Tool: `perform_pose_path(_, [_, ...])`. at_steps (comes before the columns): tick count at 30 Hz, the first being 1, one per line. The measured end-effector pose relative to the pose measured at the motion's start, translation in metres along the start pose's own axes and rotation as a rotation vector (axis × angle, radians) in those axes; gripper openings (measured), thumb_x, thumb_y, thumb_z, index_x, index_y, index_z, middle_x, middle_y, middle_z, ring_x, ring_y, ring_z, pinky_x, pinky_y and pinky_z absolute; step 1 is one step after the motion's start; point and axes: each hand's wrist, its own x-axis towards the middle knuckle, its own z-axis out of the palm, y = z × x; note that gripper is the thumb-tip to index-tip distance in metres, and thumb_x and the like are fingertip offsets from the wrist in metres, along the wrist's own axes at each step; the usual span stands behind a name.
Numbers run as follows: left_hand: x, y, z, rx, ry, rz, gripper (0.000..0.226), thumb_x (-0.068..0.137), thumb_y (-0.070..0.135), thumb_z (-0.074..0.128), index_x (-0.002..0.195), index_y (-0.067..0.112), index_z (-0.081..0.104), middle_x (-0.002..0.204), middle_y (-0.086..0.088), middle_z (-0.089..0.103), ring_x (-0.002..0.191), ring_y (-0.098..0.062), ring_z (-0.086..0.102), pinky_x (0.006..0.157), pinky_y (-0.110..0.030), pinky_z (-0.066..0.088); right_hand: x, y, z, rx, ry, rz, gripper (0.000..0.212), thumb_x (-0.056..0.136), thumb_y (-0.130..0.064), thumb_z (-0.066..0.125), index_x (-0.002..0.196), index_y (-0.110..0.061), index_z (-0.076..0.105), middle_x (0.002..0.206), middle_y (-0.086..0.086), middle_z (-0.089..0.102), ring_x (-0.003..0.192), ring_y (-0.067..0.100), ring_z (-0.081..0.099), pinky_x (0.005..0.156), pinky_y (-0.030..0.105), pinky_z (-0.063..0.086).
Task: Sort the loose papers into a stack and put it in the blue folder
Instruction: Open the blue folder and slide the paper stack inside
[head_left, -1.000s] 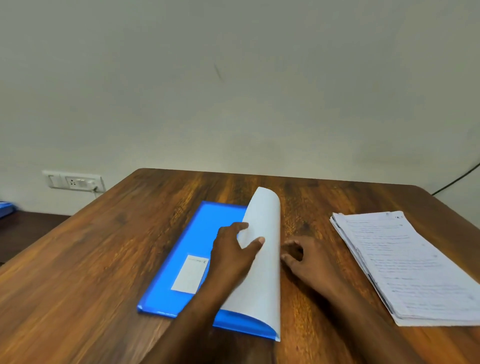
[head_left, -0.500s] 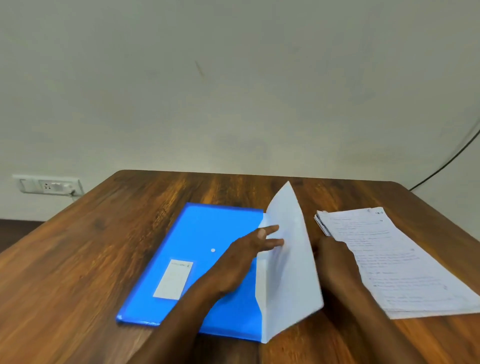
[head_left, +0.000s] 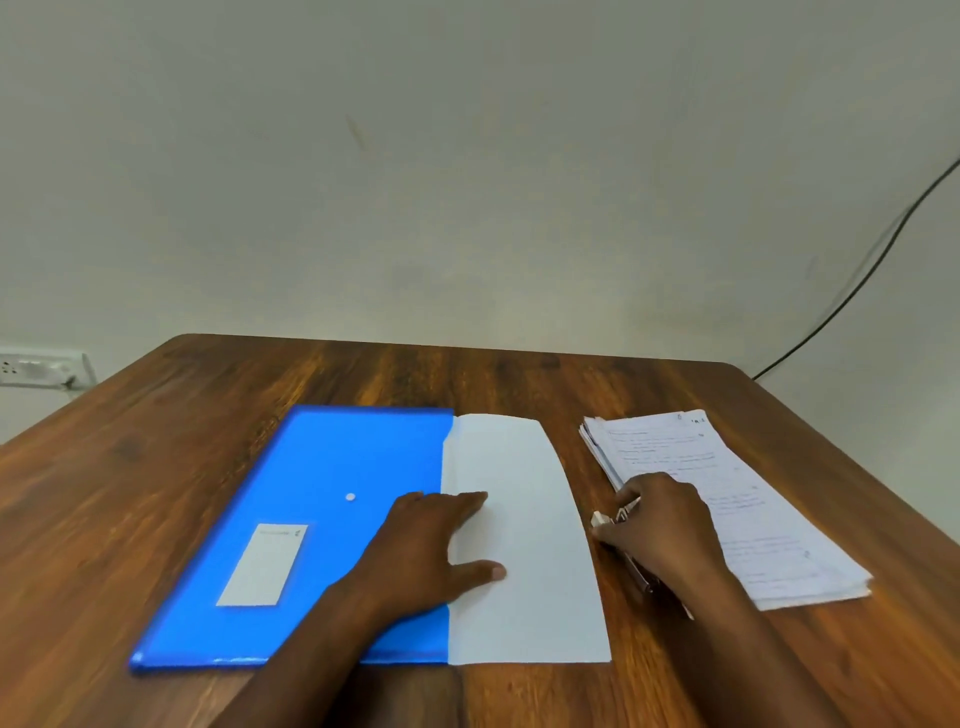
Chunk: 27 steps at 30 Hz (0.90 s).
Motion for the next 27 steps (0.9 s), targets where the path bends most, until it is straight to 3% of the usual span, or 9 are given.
perform_pose_path(6, [-0.001, -0.001, 0.001, -0.015, 0.053, 0.04, 0.086, 0.073, 0.09, 0.057, 0.144, 0.041, 0.056, 0.148, 0.025, 0.055, 0.134, 0.002, 0.049, 0.121, -0.033, 0.03, 0.005, 0.005, -0.001, 0.048, 0.005, 0.048, 0.047, 0.067, -0.057, 0.093, 0.097, -0.03, 0.069, 0.094, -0.012, 0.064, 0.08, 0.009, 0.065, 0.072, 0.024, 0.052])
perform_pose_path(9, [-0.002, 0.002, 0.0, -0.022, 0.053, 0.069, 0.08, 0.076, 0.086, 0.058, 0.143, 0.042, 0.057, 0.145, 0.027, 0.055, 0.133, 0.005, 0.046, 0.12, -0.03, 0.027, 0.023, 0.017, -0.013, 0.075, 0.084, 0.065, 0.046, 0.073, -0.057, 0.089, 0.101, -0.026, 0.072, 0.1, -0.008, 0.073, 0.079, 0.011, 0.065, 0.065, 0.023, 0.045])
perform_pose_path(12, [0.002, 0.007, -0.001, -0.023, 0.025, 0.085, 0.078, 0.078, 0.083, 0.057, 0.143, 0.041, 0.057, 0.145, 0.026, 0.055, 0.134, 0.005, 0.045, 0.12, -0.031, 0.026, 0.041, 0.027, -0.02, -0.044, 0.139, 0.082, 0.045, 0.079, -0.057, 0.084, 0.109, -0.025, 0.072, 0.113, 0.001, 0.077, 0.085, 0.015, 0.067, 0.07, 0.028, 0.046])
perform_pose_path(16, [0.016, 0.017, -0.004, 0.03, -0.015, 0.1, 0.07, 0.083, 0.076, 0.063, 0.142, 0.04, 0.057, 0.142, 0.024, 0.055, 0.13, 0.001, 0.047, 0.114, -0.029, 0.032, 0.055, 0.027, -0.014, -0.187, 0.075, 0.072, 0.054, 0.078, -0.062, 0.082, 0.115, -0.026, 0.066, 0.12, -0.001, 0.073, 0.101, 0.021, 0.07, 0.074, 0.029, 0.046])
perform_pose_path(21, [0.048, 0.03, -0.005, 0.007, -0.081, 0.07, 0.058, 0.083, 0.063, 0.077, 0.133, 0.038, 0.062, 0.125, 0.018, 0.061, 0.111, -0.003, 0.055, 0.098, -0.028, 0.052, 0.069, 0.013, -0.001, -0.284, 0.046, 0.047, 0.047, 0.076, -0.066, 0.081, 0.098, -0.029, 0.062, 0.095, -0.009, 0.068, 0.076, 0.011, 0.059, 0.068, 0.026, 0.046])
perform_pose_path(27, [0.07, 0.024, 0.02, -0.07, -0.001, -0.02, 0.06, 0.078, 0.077, 0.071, 0.126, 0.042, 0.065, 0.108, 0.022, 0.06, 0.097, 0.001, 0.058, 0.086, -0.025, 0.055, 0.077, 0.004, 0.009, -0.373, 0.089, 0.026, 0.036, 0.082, -0.063, 0.076, 0.093, -0.031, 0.064, 0.085, -0.011, 0.066, 0.068, 0.011, 0.062, 0.063, 0.021, 0.044])
